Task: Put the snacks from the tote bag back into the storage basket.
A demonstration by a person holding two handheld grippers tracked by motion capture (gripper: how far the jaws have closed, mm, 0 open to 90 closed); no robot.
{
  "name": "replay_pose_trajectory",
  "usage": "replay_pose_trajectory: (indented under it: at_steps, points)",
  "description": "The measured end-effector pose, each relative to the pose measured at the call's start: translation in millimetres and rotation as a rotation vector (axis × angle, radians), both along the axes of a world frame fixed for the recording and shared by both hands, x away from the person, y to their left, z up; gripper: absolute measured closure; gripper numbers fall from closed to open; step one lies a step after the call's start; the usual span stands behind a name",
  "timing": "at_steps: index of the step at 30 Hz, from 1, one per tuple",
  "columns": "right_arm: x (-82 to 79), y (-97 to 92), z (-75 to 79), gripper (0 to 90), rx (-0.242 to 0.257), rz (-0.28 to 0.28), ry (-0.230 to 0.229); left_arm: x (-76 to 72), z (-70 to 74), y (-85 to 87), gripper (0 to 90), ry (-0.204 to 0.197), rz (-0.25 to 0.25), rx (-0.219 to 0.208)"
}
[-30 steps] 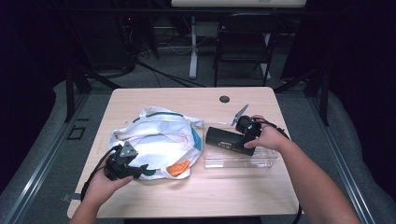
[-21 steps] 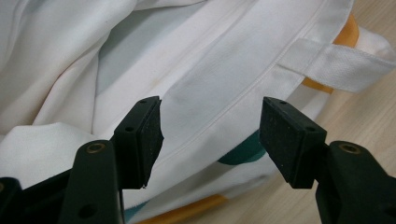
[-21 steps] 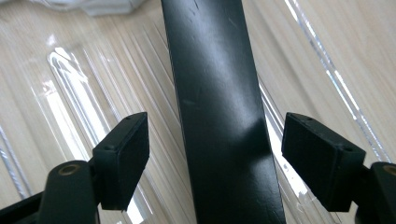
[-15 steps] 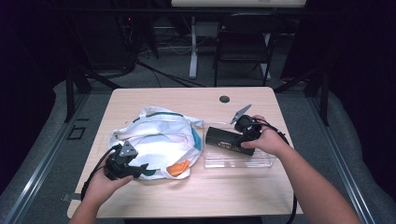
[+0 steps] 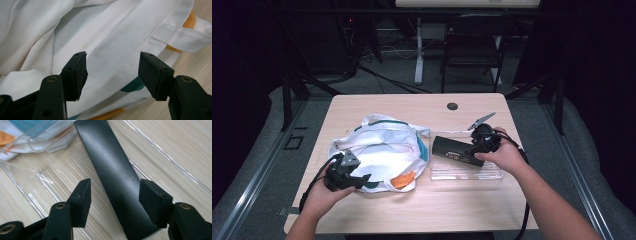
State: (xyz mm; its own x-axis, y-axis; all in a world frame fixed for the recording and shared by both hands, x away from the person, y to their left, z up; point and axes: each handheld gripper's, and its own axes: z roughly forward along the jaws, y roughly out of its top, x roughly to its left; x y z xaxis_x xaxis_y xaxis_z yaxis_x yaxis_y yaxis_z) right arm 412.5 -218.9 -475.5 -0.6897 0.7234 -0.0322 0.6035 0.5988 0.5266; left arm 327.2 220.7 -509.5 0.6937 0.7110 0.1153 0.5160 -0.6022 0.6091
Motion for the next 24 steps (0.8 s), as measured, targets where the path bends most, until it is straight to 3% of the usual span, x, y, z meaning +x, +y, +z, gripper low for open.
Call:
replay_pose_trajectory:
  at_steps: [4, 12, 24]
  points:
    - [-4.8, -4.7, -0.9, 46.6, 0.0, -0.032, -0.008, 1.1, 0.0, -0.9, 40.0, -0.004, -0.001, -0.001]
    - [-8.8, -16.9, -3.7, 47.3, -0.065, -0.084, 0.007, 3.6, 0.3, -2.9, 40.0, -0.006, -0.006, -0.002]
    - [-14.5, -26.7, -15.3, 45.8, -0.079, -0.141, 0.047, 5.8, -0.2, -4.8, 40.0, -0.013, -0.007, 0.005]
